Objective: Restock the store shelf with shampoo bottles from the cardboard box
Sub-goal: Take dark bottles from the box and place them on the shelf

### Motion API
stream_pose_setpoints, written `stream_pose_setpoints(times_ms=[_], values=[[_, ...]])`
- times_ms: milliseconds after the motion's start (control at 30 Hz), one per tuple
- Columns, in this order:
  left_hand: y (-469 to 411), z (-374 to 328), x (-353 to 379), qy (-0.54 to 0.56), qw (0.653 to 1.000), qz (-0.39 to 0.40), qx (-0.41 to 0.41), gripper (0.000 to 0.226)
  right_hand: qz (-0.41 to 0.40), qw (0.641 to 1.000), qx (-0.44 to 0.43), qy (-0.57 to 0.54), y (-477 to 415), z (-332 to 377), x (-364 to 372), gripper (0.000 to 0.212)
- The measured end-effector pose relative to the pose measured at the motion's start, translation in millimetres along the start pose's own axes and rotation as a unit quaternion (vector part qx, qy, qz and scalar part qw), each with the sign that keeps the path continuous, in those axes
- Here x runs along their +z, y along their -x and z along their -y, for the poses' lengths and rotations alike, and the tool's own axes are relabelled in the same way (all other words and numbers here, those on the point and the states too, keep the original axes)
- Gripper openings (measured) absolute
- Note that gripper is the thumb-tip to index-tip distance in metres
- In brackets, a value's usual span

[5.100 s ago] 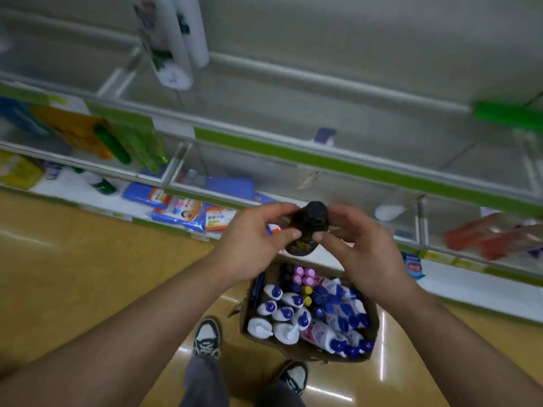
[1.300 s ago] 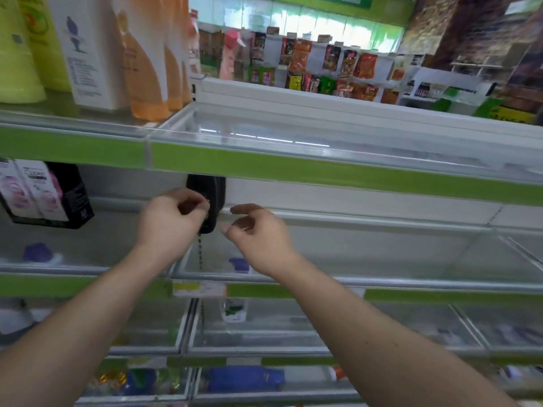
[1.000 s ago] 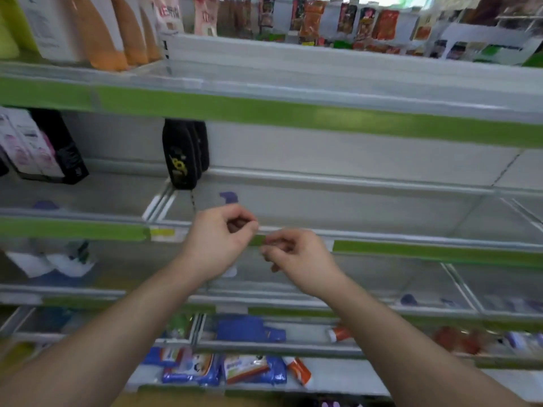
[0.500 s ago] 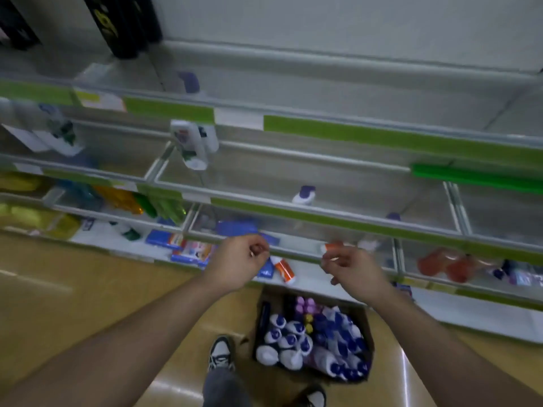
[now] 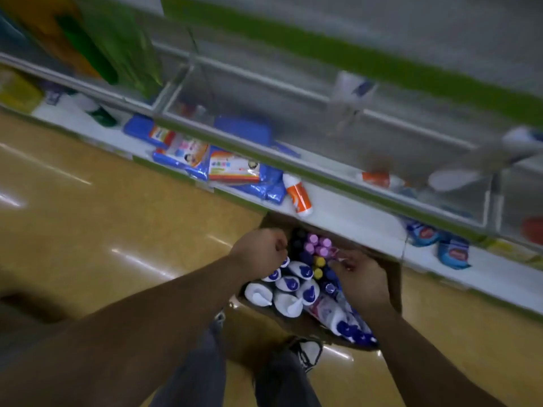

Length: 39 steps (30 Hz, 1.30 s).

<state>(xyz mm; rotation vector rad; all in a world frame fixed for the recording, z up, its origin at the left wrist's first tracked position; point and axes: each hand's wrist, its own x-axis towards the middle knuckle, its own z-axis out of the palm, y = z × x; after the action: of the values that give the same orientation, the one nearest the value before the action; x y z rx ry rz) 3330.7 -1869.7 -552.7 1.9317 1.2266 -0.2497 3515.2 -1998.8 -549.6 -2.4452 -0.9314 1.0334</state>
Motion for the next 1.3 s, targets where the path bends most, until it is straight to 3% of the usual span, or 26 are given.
stream_pose_setpoints(times_ms=[167, 500, 733, 933, 1133, 1300], values=[[-84.6, 68.0, 84.9, 0.002, 1.0, 0.019, 0.011, 0.022, -0.022, 0.999, 0.018, 0.029, -66.7, -63.5, 107.4, 0.012], [-217.5, 140.2, 180.3, 0.059, 0.998, 0.038, 0.003, 0.031, -0.017, 0.992, 0.048, 0.12, -174.9, -107.8, 240.3, 0.043], [-265.4, 151.9, 201.3, 0.023, 0.994, 0.111, 0.005, 0.049, 0.007, 0.972, 0.073, 0.225, -207.5, -109.6, 256.4, 0.038], [-274.8, 155.6, 212.7, -0.008, 0.994, 0.109, 0.028, 0.042, 0.012, 0.953, 0.059, 0.297, -220.7, -108.3, 258.6, 0.035], [-271.1, 157.6, 205.5, -0.083, 0.989, 0.079, 0.095, 0.039, -0.003, 0.969, 0.034, 0.243, -217.2, -111.4, 256.6, 0.036], [-255.3, 149.0, 178.6, -0.091, 0.985, 0.07, 0.13, 0.042, -0.028, 0.992, -0.015, 0.121, -202.9, -110.3, 240.2, 0.031]])
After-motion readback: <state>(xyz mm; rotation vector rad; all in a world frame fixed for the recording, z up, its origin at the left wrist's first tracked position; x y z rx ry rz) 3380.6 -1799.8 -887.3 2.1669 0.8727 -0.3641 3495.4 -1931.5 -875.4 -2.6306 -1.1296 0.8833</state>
